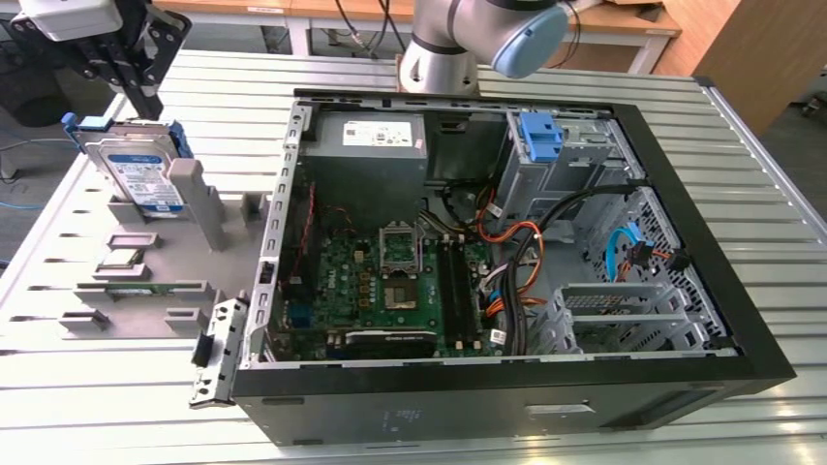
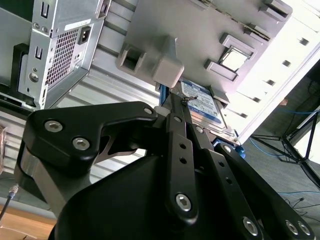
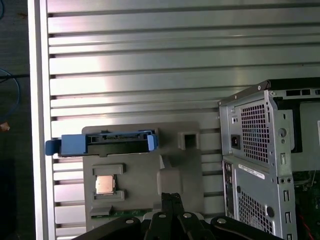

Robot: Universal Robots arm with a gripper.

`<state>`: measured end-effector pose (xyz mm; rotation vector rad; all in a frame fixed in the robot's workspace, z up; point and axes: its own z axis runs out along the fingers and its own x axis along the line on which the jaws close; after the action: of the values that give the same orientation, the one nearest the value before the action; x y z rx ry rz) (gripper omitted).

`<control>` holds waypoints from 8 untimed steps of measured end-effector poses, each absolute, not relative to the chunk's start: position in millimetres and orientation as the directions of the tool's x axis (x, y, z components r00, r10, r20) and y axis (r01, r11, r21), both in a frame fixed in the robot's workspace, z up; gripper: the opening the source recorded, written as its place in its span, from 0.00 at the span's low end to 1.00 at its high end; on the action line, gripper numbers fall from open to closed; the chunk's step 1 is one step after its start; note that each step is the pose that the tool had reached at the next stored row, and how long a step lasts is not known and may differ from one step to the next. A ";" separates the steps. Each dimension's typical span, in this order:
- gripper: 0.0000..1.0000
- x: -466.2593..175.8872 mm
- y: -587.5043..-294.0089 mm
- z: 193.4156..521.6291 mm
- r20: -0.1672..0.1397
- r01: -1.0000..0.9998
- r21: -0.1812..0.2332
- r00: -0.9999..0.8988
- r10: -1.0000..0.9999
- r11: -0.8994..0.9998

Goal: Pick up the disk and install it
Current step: 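Reach for the disk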

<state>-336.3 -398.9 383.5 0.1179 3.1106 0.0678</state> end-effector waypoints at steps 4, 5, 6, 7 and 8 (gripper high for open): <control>0.11 -336.8 -398.9 383.4 -0.026 0.075 0.045 -0.997 0.076 0.996; 0.11 -336.8 -398.9 383.5 -0.026 0.075 0.044 -0.997 0.076 0.996; 0.11 -336.8 -398.9 383.4 -0.026 0.075 0.044 -0.997 0.076 0.996; 0.11 -336.8 -399.0 383.2 -0.026 0.075 0.044 -0.997 0.076 0.996; 0.11 -336.8 -399.0 382.7 -0.026 0.075 0.045 -0.997 0.076 0.996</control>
<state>-336.8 -399.0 382.7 0.1179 3.1105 0.0678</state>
